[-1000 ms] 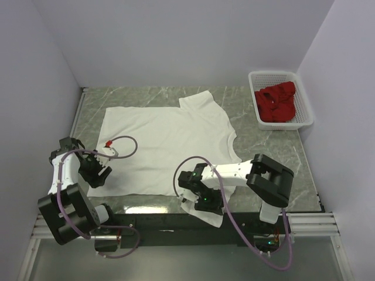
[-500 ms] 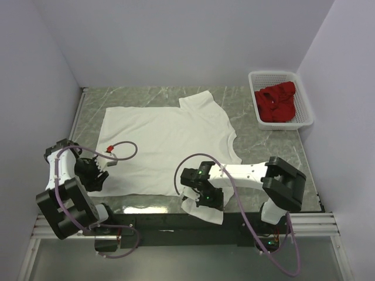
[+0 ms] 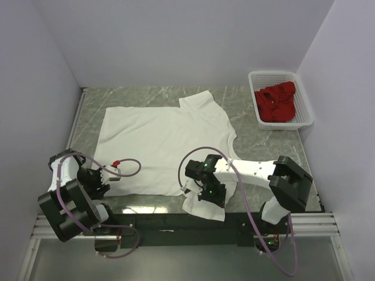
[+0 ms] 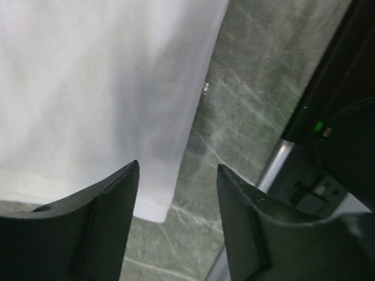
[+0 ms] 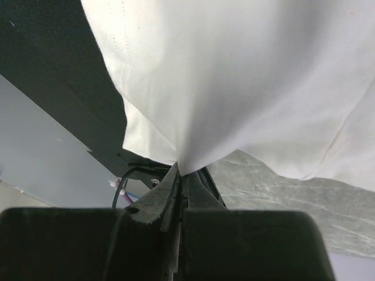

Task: Fold and stack the t-shirts
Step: Fold the tshirt

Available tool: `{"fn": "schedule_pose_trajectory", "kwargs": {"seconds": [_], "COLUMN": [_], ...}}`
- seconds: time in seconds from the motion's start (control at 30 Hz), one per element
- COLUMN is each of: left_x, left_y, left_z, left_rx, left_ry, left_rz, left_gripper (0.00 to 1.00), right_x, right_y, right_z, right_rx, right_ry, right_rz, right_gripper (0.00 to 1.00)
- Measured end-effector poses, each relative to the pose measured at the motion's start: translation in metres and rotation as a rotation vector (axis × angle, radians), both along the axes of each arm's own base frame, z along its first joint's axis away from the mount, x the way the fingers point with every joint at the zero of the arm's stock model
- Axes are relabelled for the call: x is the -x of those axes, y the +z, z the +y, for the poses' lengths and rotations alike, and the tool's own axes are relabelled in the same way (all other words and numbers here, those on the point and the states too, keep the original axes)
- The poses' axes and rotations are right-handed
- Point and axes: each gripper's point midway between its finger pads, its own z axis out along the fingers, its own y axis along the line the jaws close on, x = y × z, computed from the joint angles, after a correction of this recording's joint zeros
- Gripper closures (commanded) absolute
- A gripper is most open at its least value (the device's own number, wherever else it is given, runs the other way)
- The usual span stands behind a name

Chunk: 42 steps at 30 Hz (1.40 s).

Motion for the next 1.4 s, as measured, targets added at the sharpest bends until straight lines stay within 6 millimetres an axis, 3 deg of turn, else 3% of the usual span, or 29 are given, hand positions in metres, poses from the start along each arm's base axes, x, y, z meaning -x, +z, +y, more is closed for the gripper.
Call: {"fn": "schedule_pose_trajectory", "kwargs": {"seconds": [0.17, 0.3, 0.4, 0.47, 0.83, 1.1, 1.4], "left_x": [-0.003, -0.006, -0.011, -0.012, -0.041, -0.052, -0.084], "left_y": [-0.02, -0.028, -0.028, -0.026, 0.019, 0.031, 0.044], "left_z": [0.003, 0.008, 0.01, 0.01, 0.021, 0.021, 0.028], "left_rx": [-0.025, -0.046, -0.052, -0.053, -0.056, -0.037, 0.003], "left_ry": [-0.026, -0.045, -0.045, -0.038, -0.002, 0.041, 0.097], "left_rz": [-0.032, -0.047, -0.066, -0.065, -0.137, -0.16, -0.203], "left_gripper": [0.52, 0.7, 0.94, 0.99, 0.99, 0.99, 1.0], "right_x": [-0.008, -0.016, -0.023, -0.027, -0.041, -0.063, -0.091], "right_y": [0.004, 0.009, 0.015, 0.02, 0.056, 0.078, 0.09], "right_z": [0.001, 0.004, 0.007, 0.008, 0.014, 0.002, -0.005], "right_rx": [-0.017, -0.05, -0.084, -0.108, -0.274, -0.339, -0.331], "right_ry": [-0.05, -0.094, -0.122, -0.134, -0.171, -0.174, -0.123], "right_rz": [0.014, 0.024, 0.021, 0.013, -0.054, -0.145, -0.225], "right_gripper": [1.0, 1.0, 1.0, 1.0, 1.0, 1.0, 1.0]}}
